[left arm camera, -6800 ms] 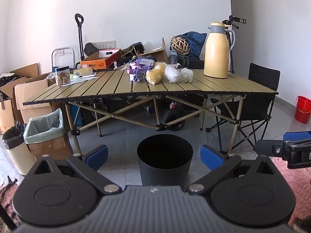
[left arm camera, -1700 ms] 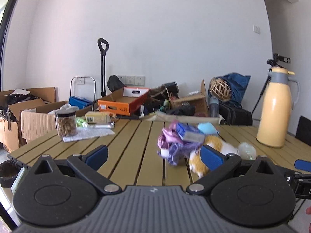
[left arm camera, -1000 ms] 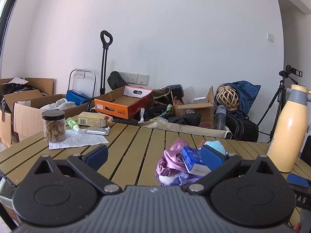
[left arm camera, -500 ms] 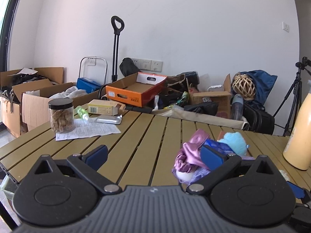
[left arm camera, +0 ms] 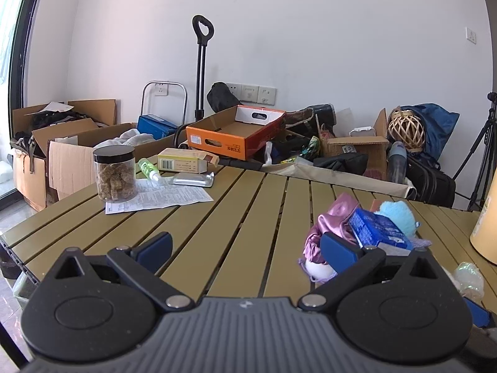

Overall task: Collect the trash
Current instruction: 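Grasp the yellow-white plush sheep with the right gripper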

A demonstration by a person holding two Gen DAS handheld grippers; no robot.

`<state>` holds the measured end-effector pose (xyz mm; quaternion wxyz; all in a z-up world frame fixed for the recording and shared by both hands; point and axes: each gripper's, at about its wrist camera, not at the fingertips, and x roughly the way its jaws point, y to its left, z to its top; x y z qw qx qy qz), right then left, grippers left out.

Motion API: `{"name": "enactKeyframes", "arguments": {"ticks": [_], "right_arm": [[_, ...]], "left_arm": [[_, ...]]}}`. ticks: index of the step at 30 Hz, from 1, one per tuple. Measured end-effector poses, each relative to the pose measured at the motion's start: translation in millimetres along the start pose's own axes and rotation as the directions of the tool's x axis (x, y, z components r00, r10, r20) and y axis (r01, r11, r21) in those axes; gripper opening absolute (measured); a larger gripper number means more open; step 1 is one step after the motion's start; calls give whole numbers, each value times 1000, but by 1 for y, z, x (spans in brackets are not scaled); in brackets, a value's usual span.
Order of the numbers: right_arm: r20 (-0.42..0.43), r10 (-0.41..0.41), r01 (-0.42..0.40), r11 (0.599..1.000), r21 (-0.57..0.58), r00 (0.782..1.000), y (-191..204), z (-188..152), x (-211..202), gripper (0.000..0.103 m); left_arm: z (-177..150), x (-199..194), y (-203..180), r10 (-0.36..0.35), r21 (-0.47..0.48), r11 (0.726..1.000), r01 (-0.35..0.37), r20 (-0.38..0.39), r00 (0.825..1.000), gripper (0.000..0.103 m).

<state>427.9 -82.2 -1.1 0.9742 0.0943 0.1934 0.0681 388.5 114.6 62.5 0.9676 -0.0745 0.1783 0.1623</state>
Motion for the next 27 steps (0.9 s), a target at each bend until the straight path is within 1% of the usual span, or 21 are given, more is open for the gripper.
{"name": "enactKeyframes", "arguments": {"ticks": [2, 6, 11, 14, 15, 16, 19, 21, 25, 27], "right_arm": [[4, 2, -2, 999, 53, 1000, -2, 0, -6, 97], [-5, 37, -36, 996, 77, 999, 4, -5, -10, 96], [-16, 53, -50, 988, 143, 998, 1, -11, -12, 97], [-18, 43, -40, 991, 130, 999, 3, -13, -9, 103], [-19, 52, -49, 989, 142, 998, 3, -14, -9, 103], [-25, 62, -57, 986, 154, 998, 4, -14, -9, 103], [-67, 43, -31, 984, 176, 997, 8, -12, -8, 103], [-91, 46, -29, 983, 182, 995, 9, -12, -5, 103], [-118, 149, -117, 964, 238, 982, 7, -15, 2, 103], [-111, 146, -115, 962, 248, 983, 8, -15, 5, 103]], "left_arm": [[-1, 0, 3, 7, 1, 1000, -7, -1, 1000, 103], [-1, 1, 9, 21, -9, 1000, -21, -11, 1000, 103], [1, 0, 17, 23, -21, 1000, -23, -10, 1000, 103], [1, -1, 18, 24, -29, 999, -24, -14, 1000, 103], [1, -1, 18, 24, -31, 999, -24, -15, 1000, 103], [1, 0, 18, 23, -30, 999, -24, -15, 1000, 103], [1, -1, 18, 23, -25, 999, -23, -12, 1000, 103], [1, -1, 18, 24, -25, 999, -24, -12, 1000, 103], [1, -2, 20, 25, -32, 999, -26, -15, 1000, 103], [2, -3, 22, 24, -34, 999, -24, -16, 1000, 103]]}}
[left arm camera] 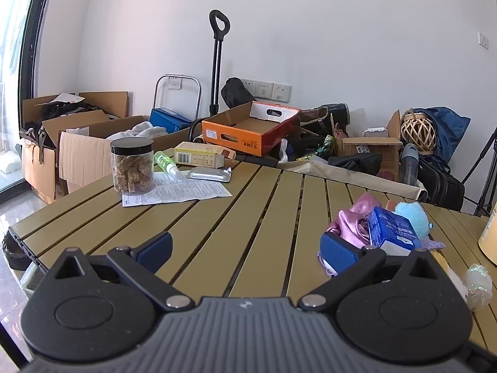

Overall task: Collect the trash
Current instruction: 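Grasp the yellow-white plush sheep with the right gripper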

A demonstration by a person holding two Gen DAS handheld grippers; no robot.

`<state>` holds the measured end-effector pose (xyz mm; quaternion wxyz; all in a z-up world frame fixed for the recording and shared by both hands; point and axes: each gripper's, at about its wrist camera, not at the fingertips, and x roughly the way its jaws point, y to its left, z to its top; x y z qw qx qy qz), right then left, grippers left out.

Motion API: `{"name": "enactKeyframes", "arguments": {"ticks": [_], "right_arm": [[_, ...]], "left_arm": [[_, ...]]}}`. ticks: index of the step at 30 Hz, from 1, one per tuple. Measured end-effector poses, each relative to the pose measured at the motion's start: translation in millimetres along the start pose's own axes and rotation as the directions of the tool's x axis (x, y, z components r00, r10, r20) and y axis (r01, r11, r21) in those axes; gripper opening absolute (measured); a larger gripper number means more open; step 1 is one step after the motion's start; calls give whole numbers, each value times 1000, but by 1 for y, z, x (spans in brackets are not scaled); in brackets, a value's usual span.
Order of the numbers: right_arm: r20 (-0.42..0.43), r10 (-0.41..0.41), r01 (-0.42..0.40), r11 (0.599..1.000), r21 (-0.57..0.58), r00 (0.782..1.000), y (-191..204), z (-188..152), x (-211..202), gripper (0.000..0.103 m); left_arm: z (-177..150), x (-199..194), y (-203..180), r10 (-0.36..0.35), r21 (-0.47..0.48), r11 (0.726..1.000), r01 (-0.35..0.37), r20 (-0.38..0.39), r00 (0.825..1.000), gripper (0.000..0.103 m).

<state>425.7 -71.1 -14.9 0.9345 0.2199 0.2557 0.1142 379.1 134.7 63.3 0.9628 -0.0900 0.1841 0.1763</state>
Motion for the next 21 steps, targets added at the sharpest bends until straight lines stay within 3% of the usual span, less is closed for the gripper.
{"name": "enactKeyframes", "arguments": {"ticks": [4, 10, 14, 17, 21], "right_arm": [[27, -49, 48, 998, 36, 998, -3, 6, 11, 103], [20, -76, 77, 996, -47, 997, 10, 6, 30, 101], [43, -117, 121, 986, -113, 992, 12, 8, 40, 83], [45, -98, 103, 984, -143, 994, 9, 8, 42, 61], [34, -92, 97, 976, -198, 995, 6, 10, 36, 57]], "left_arm": [[0, 0, 0, 1, -1, 1000, -1, 0, 1000, 103], [1, 0, 3, 0, -10, 1000, 0, -6, 1000, 103], [1, -1, 3, -7, -2, 1000, 7, -5, 1000, 103], [1, 1, 1, -12, -2, 1000, 11, -9, 1000, 103], [1, 1, 0, -15, -2, 1000, 15, -11, 1000, 103]]}}
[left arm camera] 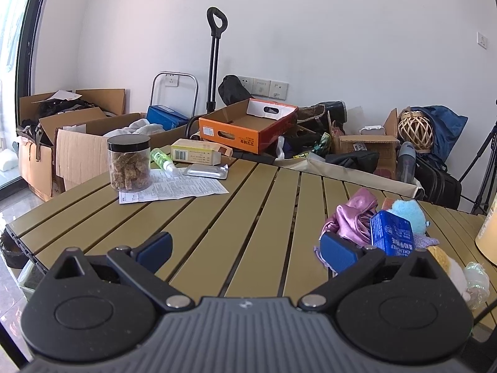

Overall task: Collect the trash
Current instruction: 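Grasp the yellow-white plush sheep with the right gripper, then grasp the blue handkerchief tissue pack with the left gripper while right holds sheep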

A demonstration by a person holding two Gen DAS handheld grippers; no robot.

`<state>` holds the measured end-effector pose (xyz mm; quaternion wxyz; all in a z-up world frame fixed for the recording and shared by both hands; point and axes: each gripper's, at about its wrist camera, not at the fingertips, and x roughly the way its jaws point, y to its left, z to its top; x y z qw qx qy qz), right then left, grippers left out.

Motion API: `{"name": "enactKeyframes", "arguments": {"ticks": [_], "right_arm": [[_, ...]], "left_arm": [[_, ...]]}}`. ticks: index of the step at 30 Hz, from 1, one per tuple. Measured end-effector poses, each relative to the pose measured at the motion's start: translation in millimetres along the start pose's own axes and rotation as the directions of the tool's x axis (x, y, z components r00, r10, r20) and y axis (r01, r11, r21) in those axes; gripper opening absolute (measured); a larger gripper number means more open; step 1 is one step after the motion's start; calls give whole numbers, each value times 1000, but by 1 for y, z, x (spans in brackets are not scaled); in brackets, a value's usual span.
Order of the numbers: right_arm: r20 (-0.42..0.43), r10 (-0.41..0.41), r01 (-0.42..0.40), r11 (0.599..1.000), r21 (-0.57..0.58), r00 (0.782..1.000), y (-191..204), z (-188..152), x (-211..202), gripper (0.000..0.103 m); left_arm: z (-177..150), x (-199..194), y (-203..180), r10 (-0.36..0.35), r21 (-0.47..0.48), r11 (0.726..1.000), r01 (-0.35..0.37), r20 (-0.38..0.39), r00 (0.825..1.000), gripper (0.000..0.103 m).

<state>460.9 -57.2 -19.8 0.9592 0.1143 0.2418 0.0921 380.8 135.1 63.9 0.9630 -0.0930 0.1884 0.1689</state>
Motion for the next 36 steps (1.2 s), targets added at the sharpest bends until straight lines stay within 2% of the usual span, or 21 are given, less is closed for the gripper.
{"name": "enactKeyframes", "arguments": {"ticks": [5, 13, 22, 32, 36], "right_arm": [[-9, -10, 9, 994, -106, 1000, -1, 0, -12, 55], [42, 1, 6, 986, -166, 999, -11, 3, -37, 52], [145, 40, -16, 987, -159, 989, -30, 12, -64, 51], [233, 4, 23, 993, -114, 972, -71, 26, -94, 51], [252, -23, 50, 994, -101, 968, -90, 29, -104, 51]], "left_arm": [[0, -2, -1, -5, 0, 1000, 5, 3, 1000, 103], [-4, -6, -12, -30, 15, 999, 30, 9, 1000, 103], [-13, -1, -34, -70, 19, 997, 70, -23, 997, 103], [-33, 5, -87, -124, 66, 990, 128, -62, 990, 103], [-44, 8, -113, -122, 96, 987, 128, -58, 991, 103]]}}
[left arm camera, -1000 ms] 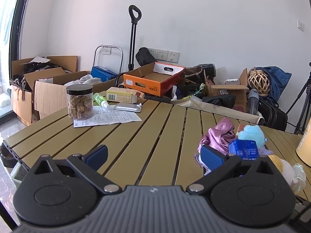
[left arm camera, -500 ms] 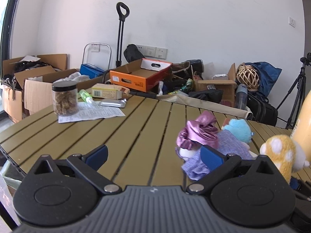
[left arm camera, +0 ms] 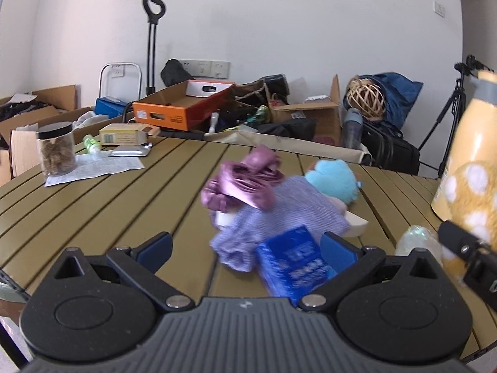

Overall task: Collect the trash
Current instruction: 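Grasp the blue handkerchief tissue pack with the left gripper while right holds sheep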

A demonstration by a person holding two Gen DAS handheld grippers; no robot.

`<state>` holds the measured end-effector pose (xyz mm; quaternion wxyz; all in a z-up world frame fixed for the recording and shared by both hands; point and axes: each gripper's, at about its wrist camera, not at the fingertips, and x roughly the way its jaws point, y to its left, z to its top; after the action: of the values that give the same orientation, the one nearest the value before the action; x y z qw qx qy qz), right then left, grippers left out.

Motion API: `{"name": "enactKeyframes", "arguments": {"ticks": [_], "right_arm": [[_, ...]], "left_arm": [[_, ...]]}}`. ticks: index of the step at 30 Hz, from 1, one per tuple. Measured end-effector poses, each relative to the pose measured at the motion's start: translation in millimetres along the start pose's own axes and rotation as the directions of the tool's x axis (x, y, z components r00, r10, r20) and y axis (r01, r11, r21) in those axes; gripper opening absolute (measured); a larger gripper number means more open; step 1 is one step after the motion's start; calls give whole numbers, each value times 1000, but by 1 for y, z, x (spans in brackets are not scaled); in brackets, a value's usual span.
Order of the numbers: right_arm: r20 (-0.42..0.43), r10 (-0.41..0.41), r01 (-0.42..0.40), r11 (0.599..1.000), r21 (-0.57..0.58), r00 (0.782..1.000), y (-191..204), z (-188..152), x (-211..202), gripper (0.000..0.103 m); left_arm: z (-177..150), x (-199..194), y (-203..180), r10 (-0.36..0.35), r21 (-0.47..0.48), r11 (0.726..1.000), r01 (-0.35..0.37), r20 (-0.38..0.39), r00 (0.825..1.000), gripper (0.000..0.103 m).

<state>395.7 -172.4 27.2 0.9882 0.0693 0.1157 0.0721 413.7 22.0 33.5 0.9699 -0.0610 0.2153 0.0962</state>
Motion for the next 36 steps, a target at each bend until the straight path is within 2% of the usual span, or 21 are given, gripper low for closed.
{"name": "enactKeyframes", "arguments": {"ticks": [6, 16, 19, 28, 31, 36], "right_arm": [[-5, -48, 48, 999, 16, 999, -24, 1, -6, 51], [-18, -90, 90, 996, 18, 996, -50, -3, -12, 51], [-20, -94, 94, 995, 18, 995, -52, -4, -13, 51], [-19, -88, 88, 996, 12, 996, -52, -4, -16, 51], [-19, -86, 86, 996, 10, 996, -51, -4, -16, 51], [-19, -84, 84, 996, 7, 996, -50, -4, -16, 51]], "left_arm": [[-13, 16, -40, 55, 78, 995, -57, 19, 998, 103], [-22, 42, -61, 147, 57, 988, -145, -33, 989, 103], [-24, 45, -64, 146, 59, 988, -144, -42, 988, 98], [-28, 49, -65, 169, 69, 984, -164, -66, 983, 73], [-27, 47, -63, 184, 61, 982, -180, -69, 980, 72], [-29, 32, -74, 190, 74, 979, -188, -29, 981, 77]]}}
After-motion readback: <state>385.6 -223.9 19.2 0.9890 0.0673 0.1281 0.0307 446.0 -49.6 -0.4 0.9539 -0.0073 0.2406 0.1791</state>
